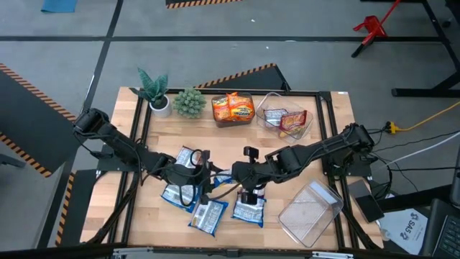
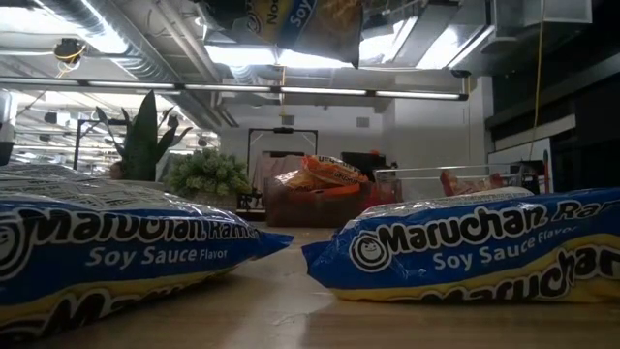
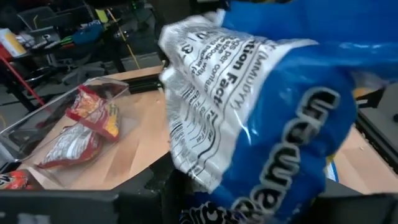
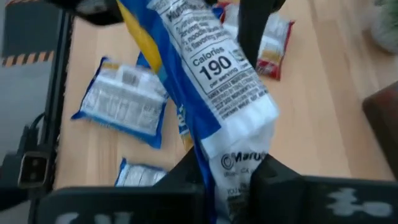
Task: Sort Maruchan noodles
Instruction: Put the blue noodle pack into the bottom transparent bin
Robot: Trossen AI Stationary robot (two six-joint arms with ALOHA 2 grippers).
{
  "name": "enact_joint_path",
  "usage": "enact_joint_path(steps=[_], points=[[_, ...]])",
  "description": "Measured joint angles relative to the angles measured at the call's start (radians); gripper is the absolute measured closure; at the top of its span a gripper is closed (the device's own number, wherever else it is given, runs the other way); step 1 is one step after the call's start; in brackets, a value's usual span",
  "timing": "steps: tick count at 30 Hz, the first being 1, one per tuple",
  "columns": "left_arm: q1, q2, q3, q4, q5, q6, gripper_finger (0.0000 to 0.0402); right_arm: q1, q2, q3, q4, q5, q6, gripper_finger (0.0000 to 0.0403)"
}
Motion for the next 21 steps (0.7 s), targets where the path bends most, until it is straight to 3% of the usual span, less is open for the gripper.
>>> enact_joint_path(steps=[7, 14, 21], points=[[0.008, 0.000, 0.003, 0.042, -0.016, -0.056, 0.0287, 0.001, -0.100, 0.000, -0.188, -0.112, 0.055, 0.0309], [0.042, 0.000, 0.003, 0.132, -0.016, -0.075, 0.0318, 0.018, -0.213, 0.000, -0.246, -0.126, 0.167, 0.0243], [0.095, 0.016, 0.003, 0.215, 0.043, -0.260, 0.0319, 0.217, -0.275, 0.000, -0.610, -0.061, 0.462, 0.0229]])
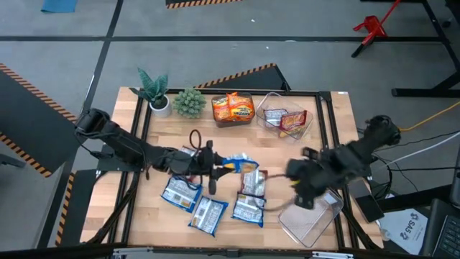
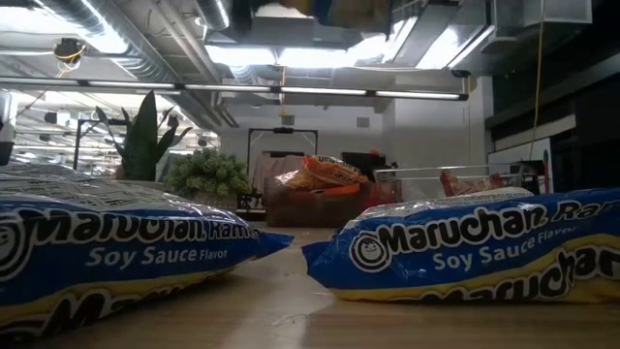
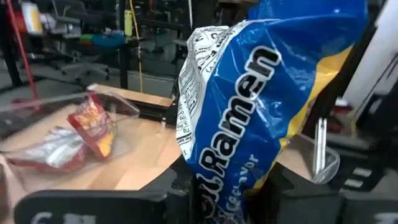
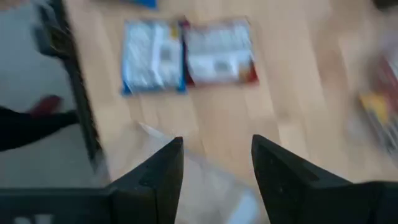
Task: Sort Maruchan noodles
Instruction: Put the blue noodle pack into the bottom transparent bin
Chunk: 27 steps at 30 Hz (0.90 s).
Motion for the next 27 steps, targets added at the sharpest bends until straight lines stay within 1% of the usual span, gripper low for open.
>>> enact_joint_path(steps=[2, 4, 6, 8, 12, 17, 22, 27], points=[[0.015, 0.024, 0.000, 0.026, 0.027, -0.051, 0.0319, 0.071, -0.007, 0.000, -0.059, 0.035, 0.114, 0.0229], [0.031, 0.065, 0.017, 0.048, 0.060, -0.091, 0.0320, 0.136, -0.011, 0.000, -0.047, 0.080, 0.216, 0.0228], [0.040, 0.122, 0.060, 0.046, 0.098, -0.107, 0.0320, 0.191, -0.021, -0.001, -0.044, 0.126, 0.318, 0.0228], [0.047, 0.194, 0.132, 0.045, 0.146, -0.107, 0.0320, 0.225, -0.031, 0.000, -0.055, 0.160, 0.408, 0.0228], [0.060, 0.347, 0.306, 0.025, 0.224, -0.107, 0.0323, 0.272, -0.038, -0.001, -0.052, 0.237, 0.523, 0.0228], [0.079, 0.523, 0.498, 0.002, 0.323, -0.108, 0.0323, 0.284, -0.047, -0.001, -0.053, 0.245, 0.590, 0.0228], [0.079, 0.670, 0.692, -0.005, 0.415, -0.112, 0.0323, 0.282, -0.052, 0.001, -0.053, 0.256, 0.602, 0.0228], [0.077, 0.790, 0.887, -0.103, 0.484, -0.146, 0.0323, 0.282, -0.052, 0.001, -0.053, 0.268, 0.597, 0.0228]])
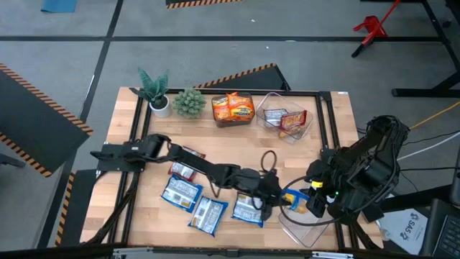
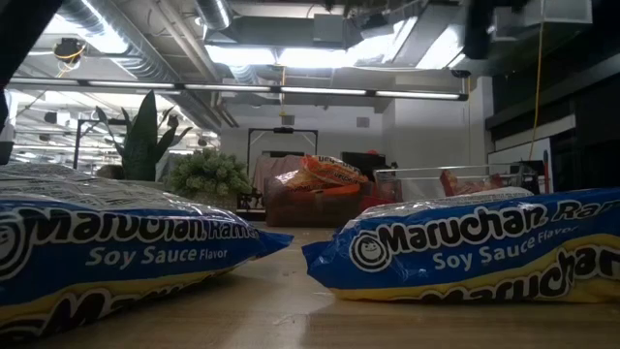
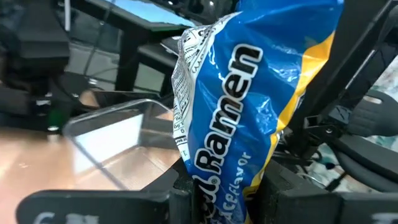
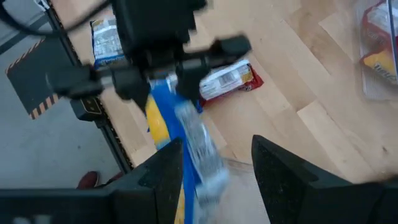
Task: Sort Maruchan noodles
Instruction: Put the blue noodle pack into the bottom transparent bin
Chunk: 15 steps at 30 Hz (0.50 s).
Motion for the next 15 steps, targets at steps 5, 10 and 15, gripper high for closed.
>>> enact_joint_path(steps=[5, 10, 15], points=[[0.001, 0.092, 0.146, -0.088, 0.019, -0.017, 0.0323, 0.000, 0.000, 0.000, 0.000, 0.041, -0.002, 0.0228], [0.004, 0.161, 0.239, -0.118, 0.021, -0.061, 0.0323, 0.000, 0.001, 0.000, 0.000, 0.056, -0.011, 0.0228], [0.004, 0.215, 0.281, -0.125, 0.034, -0.143, 0.0322, 0.000, 0.001, 0.000, 0.000, 0.088, -0.016, 0.0228]])
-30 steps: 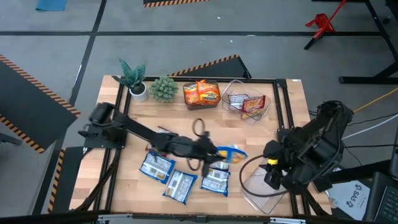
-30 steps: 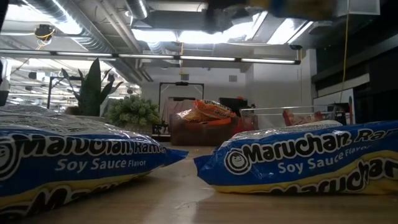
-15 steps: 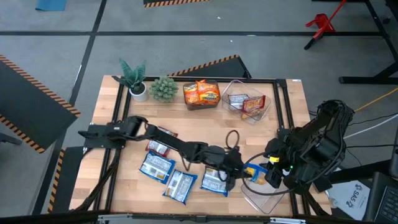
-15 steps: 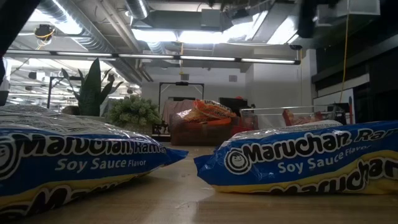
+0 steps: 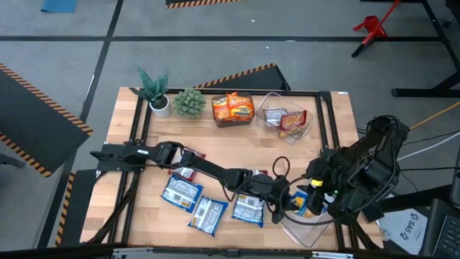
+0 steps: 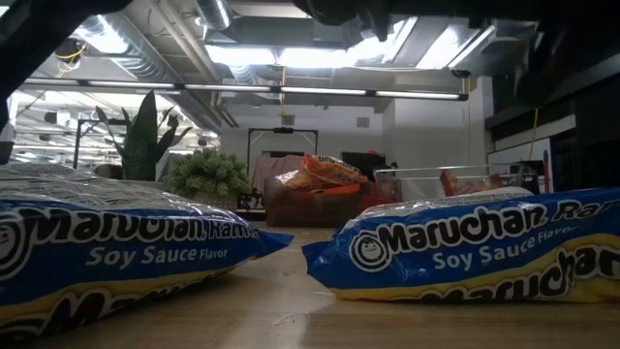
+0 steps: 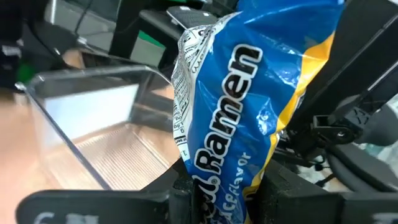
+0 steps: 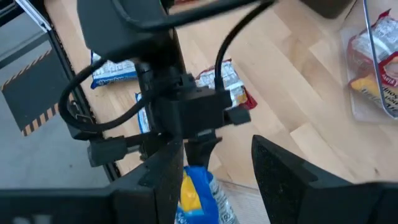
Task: Sort Maruchan noodles
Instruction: Put the blue noodle pack into the bottom transparent bin
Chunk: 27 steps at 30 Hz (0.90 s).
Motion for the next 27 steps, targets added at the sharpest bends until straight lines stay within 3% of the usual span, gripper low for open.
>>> enact_joint_path(steps=[20, 27], points=[[0.003, 0.006, 0.007, -0.096, 0.066, -0.193, 0.0322, 0.000, 0.000, 0.000, 0.000, 0.068, -0.078, 0.0228], [0.033, 0.006, 0.027, -0.069, 0.035, -0.225, 0.0322, 0.000, 0.001, 0.000, 0.000, 0.083, -0.078, 0.0228]])
